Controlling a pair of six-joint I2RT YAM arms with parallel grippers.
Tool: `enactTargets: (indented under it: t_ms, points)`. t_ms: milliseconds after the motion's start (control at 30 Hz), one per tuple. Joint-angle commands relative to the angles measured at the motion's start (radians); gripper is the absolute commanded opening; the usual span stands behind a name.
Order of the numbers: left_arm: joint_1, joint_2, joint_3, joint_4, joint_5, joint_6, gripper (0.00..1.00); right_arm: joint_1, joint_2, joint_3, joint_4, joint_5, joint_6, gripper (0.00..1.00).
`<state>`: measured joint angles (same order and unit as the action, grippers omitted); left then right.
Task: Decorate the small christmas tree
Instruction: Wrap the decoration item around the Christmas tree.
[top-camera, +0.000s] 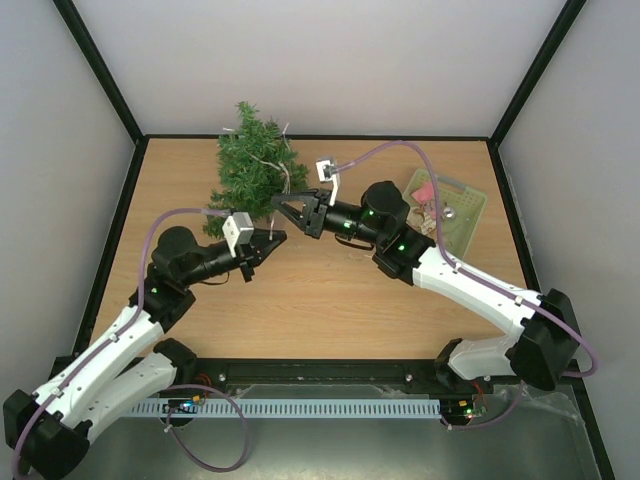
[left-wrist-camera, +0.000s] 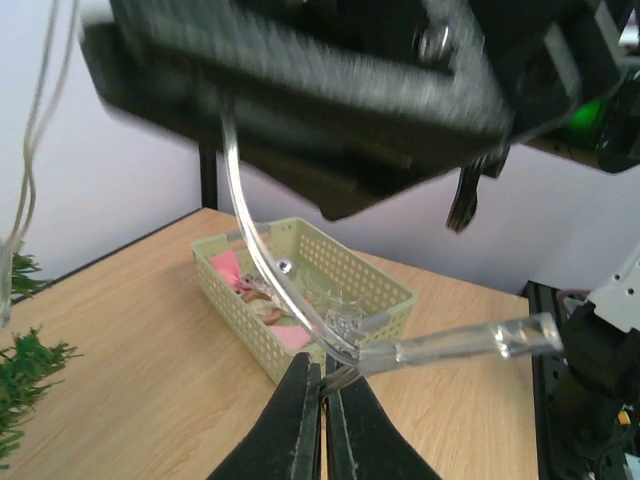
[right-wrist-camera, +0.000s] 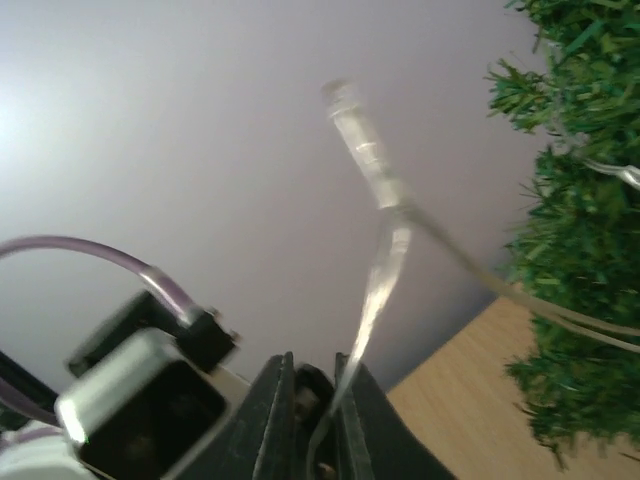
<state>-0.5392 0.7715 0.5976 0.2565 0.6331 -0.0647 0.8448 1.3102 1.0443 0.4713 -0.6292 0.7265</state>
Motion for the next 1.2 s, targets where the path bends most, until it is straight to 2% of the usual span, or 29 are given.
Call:
enactTargets:
  t_ms: [0,100,233,367,500,567,633,700,867,967,1100,1167]
  points:
    - [-0.003,-0.039,0.009,-0.02,-0.062,-0.065,0.02,0.005,-0.022,-0.016,-0.068,0.035,-0.087,0.15]
    - [-0.004,-0.049,0.028,-0.075,-0.071,-0.082,0.03,0.005,-0.041,-0.019,-0.118,0.032,-0.157,0.34]
    - [-0.002,-0.079,0.056,-0.141,-0.111,-0.1,0.02,0.004,-0.114,0.0,-0.34,0.13,-0.353,0.53]
    - [0.002,-0.102,0.062,-0.16,-0.126,-0.089,0.02,0.004,-0.219,-0.076,-0.429,0.185,-0.536,0.67]
    - [0.011,-0.078,0.101,-0.205,-0.13,-0.107,0.02,0.004,-0.346,-0.2,-0.461,0.301,-0.681,0.74]
    - [0.016,-0.073,0.101,-0.194,-0.126,-0.14,0.02,0.004,-0.381,-0.235,-0.514,0.347,-0.812,0.79]
    - [0.021,-0.07,0.09,-0.166,-0.103,-0.174,0.02,0.005,-0.382,-0.253,-0.62,0.33,-0.976,0.77]
    - [0.023,-0.067,0.09,-0.158,-0.088,-0.199,0.02,0.004,-0.366,-0.233,-0.711,0.38,-1.045,0.76]
    - [0.032,-0.069,0.113,-0.202,-0.127,-0.246,0.02,0.004,-0.37,-0.263,-0.718,0.554,-1.102,0.75]
    - [0.041,-0.08,0.119,-0.217,-0.144,-0.271,0.02,-0.003,-0.349,-0.286,-0.73,0.666,-1.139,0.68]
    - [0.045,-0.098,0.115,-0.213,-0.175,-0.305,0.02,-0.09,-0.292,-0.293,-0.768,0.698,-1.16,0.66]
    - [0.045,-0.102,0.104,-0.203,-0.176,-0.332,0.02,-0.16,-0.281,-0.324,-0.749,0.646,-1.171,0.66]
